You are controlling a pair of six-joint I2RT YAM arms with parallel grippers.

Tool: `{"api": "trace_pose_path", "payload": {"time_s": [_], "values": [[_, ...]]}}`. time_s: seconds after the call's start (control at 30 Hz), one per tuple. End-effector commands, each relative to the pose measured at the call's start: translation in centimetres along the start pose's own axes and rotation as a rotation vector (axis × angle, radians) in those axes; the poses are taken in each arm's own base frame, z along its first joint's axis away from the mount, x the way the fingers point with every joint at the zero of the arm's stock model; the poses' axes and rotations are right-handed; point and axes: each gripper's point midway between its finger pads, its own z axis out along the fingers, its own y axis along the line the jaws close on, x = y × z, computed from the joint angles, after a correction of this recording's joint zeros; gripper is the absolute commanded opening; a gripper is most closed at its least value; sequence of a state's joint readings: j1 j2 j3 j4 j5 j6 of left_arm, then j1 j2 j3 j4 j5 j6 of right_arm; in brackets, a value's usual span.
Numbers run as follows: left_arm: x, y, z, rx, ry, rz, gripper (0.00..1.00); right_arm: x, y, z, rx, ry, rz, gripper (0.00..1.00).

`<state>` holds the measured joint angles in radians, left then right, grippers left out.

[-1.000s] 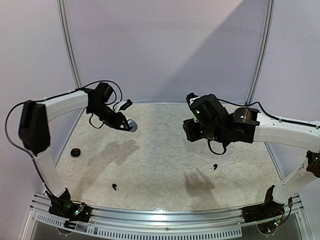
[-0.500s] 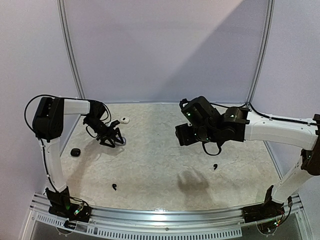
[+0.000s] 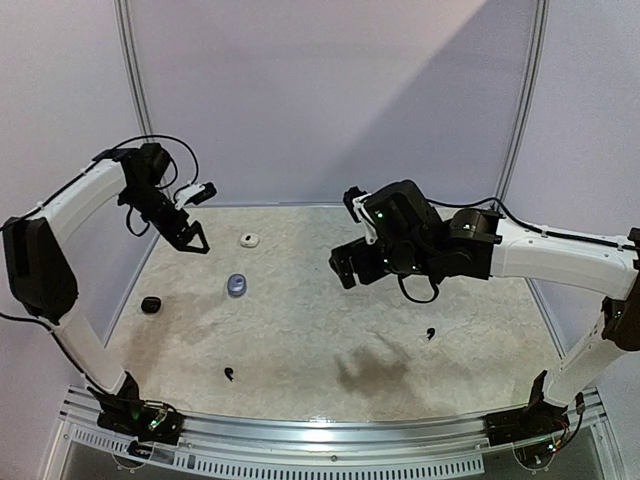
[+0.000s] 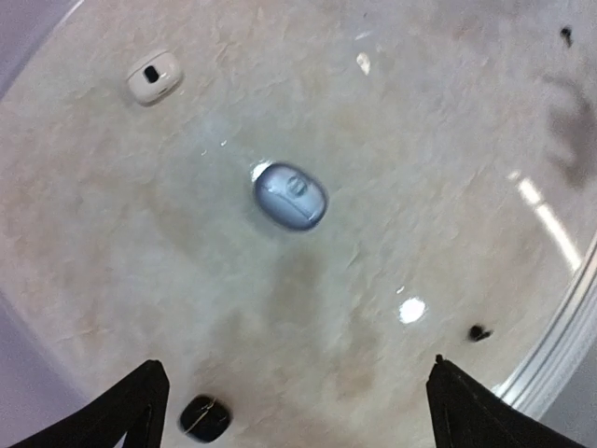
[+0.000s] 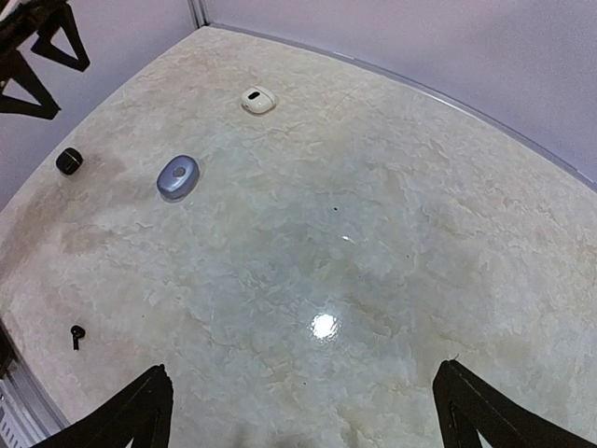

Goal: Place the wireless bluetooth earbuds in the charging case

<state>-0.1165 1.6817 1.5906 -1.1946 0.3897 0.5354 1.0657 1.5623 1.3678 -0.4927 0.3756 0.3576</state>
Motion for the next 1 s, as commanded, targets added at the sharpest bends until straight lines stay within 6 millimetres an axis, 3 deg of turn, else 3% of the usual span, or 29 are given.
{"api": "trace_pose_path", "payload": {"time_s": [0.0, 0.1, 0.17, 0.27, 0.5, 0.7, 0.87, 0.97], "values": [[10.9, 3.4, -2.9, -0.183, 0.523, 0.423, 0.99, -0.4, 1.4, 0.5, -0.054, -0.008, -0.075, 0.99], [15.6, 4.7, -3.2, -0.185, 0.708, 0.603, 0.99, 0.0, 1.7, 1.0, -0.067, 0.003, -0.092, 0.99], [16.7, 5.9, -2.4, -0.205, 0.709, 0.716, 0.99, 0.2, 2.0, 1.4, -0.074, 0.01, -0.105, 0.99], [17.2, 8.0, -1.2, -0.235, 0.683, 0.831, 0.99, 0.5, 2.6, 1.6, -0.093, 0.023, -0.122, 0.99], [16.9, 11.6, 1.8, -0.193, 0.669, 0.798, 0.99, 1.8, 3.9, 1.4, -0.108, 0.042, -0.184, 0.99], [18.6, 12.3, 4.7, -0.137, 0.702, 0.8, 0.92, 2.1, 4.7, 1.4, -0.117, 0.044, -0.199, 0.99], [18.8, 13.9, 6.0, -0.161, 0.708, 0.773, 0.88, 1.9, 5.5, 1.3, -0.137, 0.048, -0.203, 0.99], [20.1, 13.3, 6.6, -0.11, 0.732, 0.798, 0.88, 2.2, 5.9, 1.4, -0.143, 0.066, -0.222, 0.99]]}}
